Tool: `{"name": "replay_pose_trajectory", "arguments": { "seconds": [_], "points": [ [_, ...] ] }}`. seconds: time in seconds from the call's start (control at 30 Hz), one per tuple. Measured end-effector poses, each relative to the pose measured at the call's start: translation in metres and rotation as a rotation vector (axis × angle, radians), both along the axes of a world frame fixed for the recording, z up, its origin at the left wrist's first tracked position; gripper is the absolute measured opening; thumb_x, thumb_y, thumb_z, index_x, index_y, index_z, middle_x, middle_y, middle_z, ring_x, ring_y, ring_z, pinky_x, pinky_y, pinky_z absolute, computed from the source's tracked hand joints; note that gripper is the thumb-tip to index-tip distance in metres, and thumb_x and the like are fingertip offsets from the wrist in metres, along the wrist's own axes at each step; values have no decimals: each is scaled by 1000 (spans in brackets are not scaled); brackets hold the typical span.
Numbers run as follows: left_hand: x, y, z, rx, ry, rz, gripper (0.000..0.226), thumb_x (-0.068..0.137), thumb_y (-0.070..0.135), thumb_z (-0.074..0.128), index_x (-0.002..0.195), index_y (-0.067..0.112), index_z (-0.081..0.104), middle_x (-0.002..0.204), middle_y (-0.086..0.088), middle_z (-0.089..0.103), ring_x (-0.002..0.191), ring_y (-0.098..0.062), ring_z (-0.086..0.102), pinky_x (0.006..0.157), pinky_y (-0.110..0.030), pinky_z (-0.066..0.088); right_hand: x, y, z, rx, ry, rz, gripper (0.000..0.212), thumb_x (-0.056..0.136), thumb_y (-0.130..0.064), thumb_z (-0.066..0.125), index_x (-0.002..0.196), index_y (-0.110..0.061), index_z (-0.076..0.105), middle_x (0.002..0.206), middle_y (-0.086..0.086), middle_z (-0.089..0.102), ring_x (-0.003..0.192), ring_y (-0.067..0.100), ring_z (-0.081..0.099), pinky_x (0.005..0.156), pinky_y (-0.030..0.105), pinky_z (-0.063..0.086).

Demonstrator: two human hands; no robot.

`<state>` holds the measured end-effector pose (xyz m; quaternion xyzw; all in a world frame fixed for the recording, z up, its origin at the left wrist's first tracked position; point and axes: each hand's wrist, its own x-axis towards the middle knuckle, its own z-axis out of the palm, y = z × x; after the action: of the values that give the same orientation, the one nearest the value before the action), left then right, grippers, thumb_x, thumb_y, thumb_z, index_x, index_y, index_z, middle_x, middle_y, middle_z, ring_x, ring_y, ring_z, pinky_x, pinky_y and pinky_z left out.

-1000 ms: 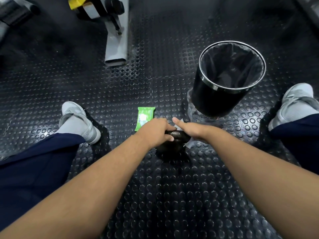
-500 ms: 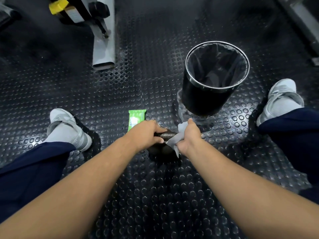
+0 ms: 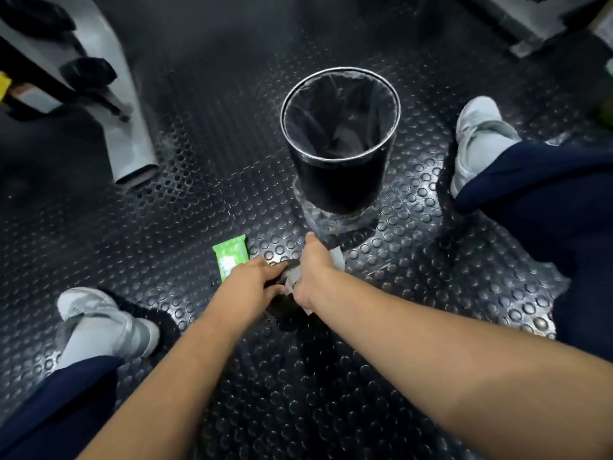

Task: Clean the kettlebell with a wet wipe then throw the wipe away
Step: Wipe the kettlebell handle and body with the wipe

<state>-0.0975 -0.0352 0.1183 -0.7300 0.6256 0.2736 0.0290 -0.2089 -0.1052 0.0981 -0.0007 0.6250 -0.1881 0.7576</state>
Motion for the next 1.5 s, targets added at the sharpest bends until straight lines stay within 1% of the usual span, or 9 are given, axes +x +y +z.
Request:
{"name": "replay_pose_trajectory", "arguments": {
  "seconds": [0.37,0.53,0.63,0.77,0.87,1.07,1.3,1.43,1.5],
  "points": [
    [-1,-3,1,38,6,-13,56,98,32,70,151,31,53,122,-1,58,114,-21,59,96,-25,43,-27,-6,8,-1,-66,22,63,104,-61,47,108,-2,68,83,17,75,77,33,72,61,42,55],
    [2,-2,-4,33,7,-26,57,97,33,70,152,32,52,118,-2,56,114,-23,57,98,-33,47,-1,4,15,-45,5,-1,54,101,-64,48,123,-17,64,120,10,73,94,32,76,52,38,60],
    [2,-1,-4,26,11,-23,57,97,31,69,152,33,52,116,-2,55,115,-24,56,97,-32,46,0,5,14,-52,-48,-18,68,98,-72,45,124,-12,64,119,14,74,95,35,76,59,46,63],
    [-2,-4,0,35,-12,-56,50,99,29,66,148,31,55,105,1,46,112,-28,56,91,-35,46,-19,-4,7,-18,-128,-32,87,94,-80,41,123,-1,66,110,26,76,99,46,75,96,61,56],
    [-3,-4,-1,55,-23,-63,48,100,29,66,147,29,56,105,1,43,115,-31,55,94,-40,49,-17,-6,10,24,-115,-40,90,91,-81,45,133,-2,59,120,27,72,103,47,74,106,64,49],
    [-4,-3,-5,67,-25,-66,48,101,27,63,149,27,53,106,0,39,118,-36,53,96,-44,51,-12,-1,14,-46,-99,59,81,96,-78,37,121,-6,65,112,24,76,100,42,76,98,64,52],
    [-4,-4,-2,114,-53,-61,51,103,29,61,152,29,49,112,-2,44,119,-33,52,99,-45,50,-20,-4,16,-39,-60,110,83,96,-74,45,125,2,61,111,32,73,103,47,73,106,63,50],
    [-3,-4,-3,122,-55,-43,52,102,30,62,153,30,49,124,-7,51,121,-34,52,100,-47,50,-9,1,23,-59,-10,179,89,91,-77,46,148,-8,43,143,30,58,122,45,66,113,64,42],
    [-3,-4,-2,124,-50,-43,52,102,30,63,152,30,50,124,-7,51,122,-34,52,101,-47,50,-11,3,20,-62,-11,168,87,93,-77,44,142,-6,50,135,28,65,119,44,68,112,63,44]
  ]
}}
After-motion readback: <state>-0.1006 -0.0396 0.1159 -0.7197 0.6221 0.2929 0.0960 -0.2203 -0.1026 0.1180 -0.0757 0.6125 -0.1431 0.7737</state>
